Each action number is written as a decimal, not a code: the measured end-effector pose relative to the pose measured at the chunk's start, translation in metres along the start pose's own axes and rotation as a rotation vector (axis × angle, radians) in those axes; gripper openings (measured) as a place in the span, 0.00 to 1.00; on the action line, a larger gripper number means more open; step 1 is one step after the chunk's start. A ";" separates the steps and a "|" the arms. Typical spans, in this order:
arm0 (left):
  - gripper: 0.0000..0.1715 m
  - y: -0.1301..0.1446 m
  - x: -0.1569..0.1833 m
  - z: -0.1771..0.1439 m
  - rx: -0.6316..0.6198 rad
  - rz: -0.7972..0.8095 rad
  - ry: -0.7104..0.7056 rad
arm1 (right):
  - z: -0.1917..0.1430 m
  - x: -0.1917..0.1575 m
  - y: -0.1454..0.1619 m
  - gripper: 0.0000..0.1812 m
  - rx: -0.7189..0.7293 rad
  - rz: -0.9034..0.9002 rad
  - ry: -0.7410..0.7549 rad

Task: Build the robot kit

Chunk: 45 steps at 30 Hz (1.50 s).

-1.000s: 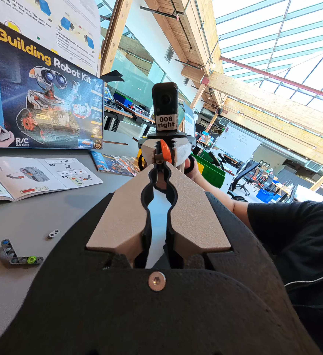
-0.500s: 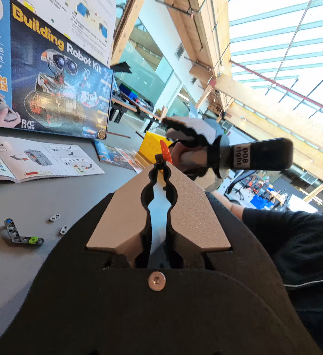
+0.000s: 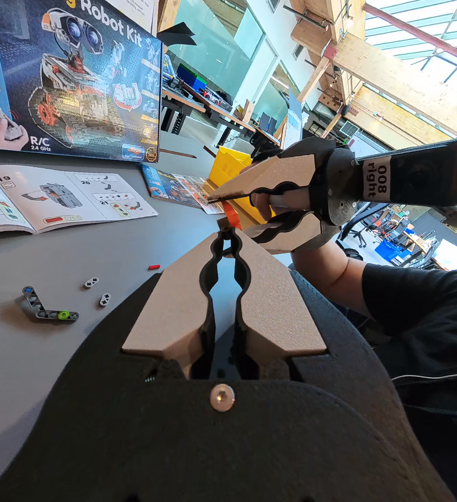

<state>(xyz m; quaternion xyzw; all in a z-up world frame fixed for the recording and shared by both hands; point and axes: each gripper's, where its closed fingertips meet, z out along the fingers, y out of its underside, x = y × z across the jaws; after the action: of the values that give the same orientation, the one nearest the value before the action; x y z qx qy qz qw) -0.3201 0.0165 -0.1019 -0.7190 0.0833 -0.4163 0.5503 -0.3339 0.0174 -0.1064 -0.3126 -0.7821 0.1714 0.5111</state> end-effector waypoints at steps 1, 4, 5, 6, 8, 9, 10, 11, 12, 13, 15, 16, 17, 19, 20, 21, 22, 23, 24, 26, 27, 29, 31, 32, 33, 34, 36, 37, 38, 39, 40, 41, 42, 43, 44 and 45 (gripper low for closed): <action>0.02 0.001 -0.001 0.000 -0.004 0.000 -0.001 | 0.000 0.000 0.001 0.20 -0.007 -0.001 -0.001; 0.01 0.000 -0.002 -0.002 -0.002 -0.003 -0.004 | 0.000 0.000 0.007 0.07 -0.028 -0.033 0.004; 0.01 -0.001 -0.002 -0.002 -0.004 -0.007 0.003 | 0.000 0.001 0.006 0.07 -0.016 -0.035 0.009; 0.01 -0.001 -0.001 -0.003 0.000 -0.006 0.005 | 0.000 0.001 0.005 0.07 -0.012 -0.033 0.010; 0.01 0.000 -0.001 -0.004 -0.007 0.000 0.005 | 0.000 -0.001 0.005 0.08 -0.020 -0.039 -0.004; 0.01 0.001 -0.001 -0.003 -0.013 0.001 0.009 | 0.000 -0.002 0.004 0.08 -0.013 -0.054 -0.006; 0.01 0.002 0.000 -0.003 -0.025 -0.002 0.017 | 0.000 -0.004 0.004 0.08 -0.011 -0.068 -0.011; 0.02 0.004 0.000 -0.003 -0.041 -0.007 0.024 | 0.000 -0.006 0.005 0.08 -0.017 -0.079 -0.026; 0.02 0.007 0.001 -0.003 -0.061 -0.011 0.035 | -0.001 -0.009 0.006 0.08 -0.020 -0.078 -0.050; 0.02 0.010 0.002 -0.003 -0.080 -0.018 0.056 | -0.002 -0.012 0.005 0.08 -0.009 -0.068 -0.075; 0.02 0.011 0.009 -0.005 -0.092 -0.022 0.115 | -0.007 -0.017 -0.001 0.08 0.037 -0.025 -0.130; 0.02 0.013 0.012 -0.006 -0.105 -0.024 0.146 | -0.009 -0.021 -0.004 0.08 0.058 -0.010 -0.164; 0.02 0.015 0.016 -0.007 -0.120 -0.035 0.176 | -0.011 -0.024 -0.005 0.08 0.074 -0.007 -0.191; 0.02 0.020 0.020 -0.008 -0.148 -0.042 0.215 | -0.014 -0.028 -0.006 0.08 0.083 -0.004 -0.225; 0.02 0.022 0.021 -0.008 -0.158 -0.044 0.225 | -0.014 -0.030 -0.006 0.08 0.082 -0.010 -0.235; 0.02 0.024 0.022 -0.008 -0.172 -0.045 0.235 | -0.015 -0.033 -0.005 0.08 0.081 -0.027 -0.245; 0.02 0.027 0.022 -0.008 -0.188 -0.046 0.244 | -0.015 -0.035 -0.004 0.08 0.079 -0.048 -0.251; 0.02 0.029 0.023 -0.008 -0.201 -0.051 0.252 | -0.016 -0.038 -0.003 0.09 0.076 -0.059 -0.267; 0.02 0.031 0.023 -0.008 -0.214 -0.054 0.260 | -0.017 -0.042 -0.002 0.10 0.070 -0.057 -0.295; 0.02 0.030 0.025 -0.010 -0.211 -0.066 0.286 | -0.023 -0.045 -0.004 0.13 0.085 -0.039 -0.337; 0.02 0.029 0.028 -0.011 -0.204 -0.078 0.308 | -0.027 -0.044 -0.007 0.13 0.114 -0.032 -0.347; 0.02 0.028 0.033 -0.013 -0.205 -0.092 0.351 | -0.035 -0.039 -0.014 0.13 0.173 -0.006 -0.350; 0.02 0.029 0.036 -0.013 -0.211 -0.099 0.372 | -0.042 -0.036 -0.019 0.14 0.207 0.027 -0.368; 0.01 0.030 0.038 -0.014 -0.215 -0.108 0.392 | -0.044 -0.036 -0.021 0.13 0.218 0.037 -0.376; 0.01 0.030 0.040 -0.015 -0.219 -0.116 0.409 | -0.046 -0.036 -0.022 0.13 0.219 0.033 -0.379; 0.01 0.031 0.041 -0.016 -0.226 -0.120 0.416 | -0.047 -0.037 -0.021 0.13 0.206 0.018 -0.377; 0.01 0.035 0.040 -0.016 -0.255 -0.115 0.414 | -0.048 -0.041 -0.020 0.13 0.173 -0.021 -0.383; 0.01 0.036 0.040 -0.017 -0.265 -0.114 0.414 | -0.048 -0.042 -0.021 0.13 0.164 -0.036 -0.375; 0.01 0.037 0.041 -0.018 -0.274 -0.115 0.418 | -0.047 -0.043 -0.023 0.13 0.165 -0.047 -0.364; 0.01 0.038 0.042 -0.019 -0.289 -0.117 0.423 | -0.046 -0.045 -0.025 0.13 0.165 -0.059 -0.367; 0.01 0.040 0.043 -0.020 -0.304 -0.122 0.429 | -0.045 -0.048 -0.025 0.12 0.156 -0.070 -0.367; 0.01 0.041 0.044 -0.022 -0.321 -0.127 0.436 | -0.042 -0.049 -0.026 0.12 0.146 -0.082 -0.358; 0.01 0.043 0.044 -0.023 -0.338 -0.128 0.440 | -0.041 -0.051 -0.028 0.11 0.143 -0.093 -0.356; 0.01 0.043 0.044 -0.025 -0.347 -0.126 0.439 | -0.041 -0.054 -0.029 0.10 0.138 -0.100 -0.362; 0.01 0.043 0.045 -0.026 -0.352 -0.123 0.443 | -0.041 -0.055 -0.031 0.09 0.134 -0.106 -0.359; 0.01 0.042 0.046 -0.028 -0.355 -0.122 0.450 | -0.041 -0.055 -0.034 0.09 0.139 -0.113 -0.351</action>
<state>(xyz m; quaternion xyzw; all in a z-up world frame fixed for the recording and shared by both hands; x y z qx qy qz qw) -0.2960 -0.0467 -0.1134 -0.6973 0.2313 -0.5766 0.3576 -0.2923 -0.0468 -0.1076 -0.1973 -0.8618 0.2481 0.3960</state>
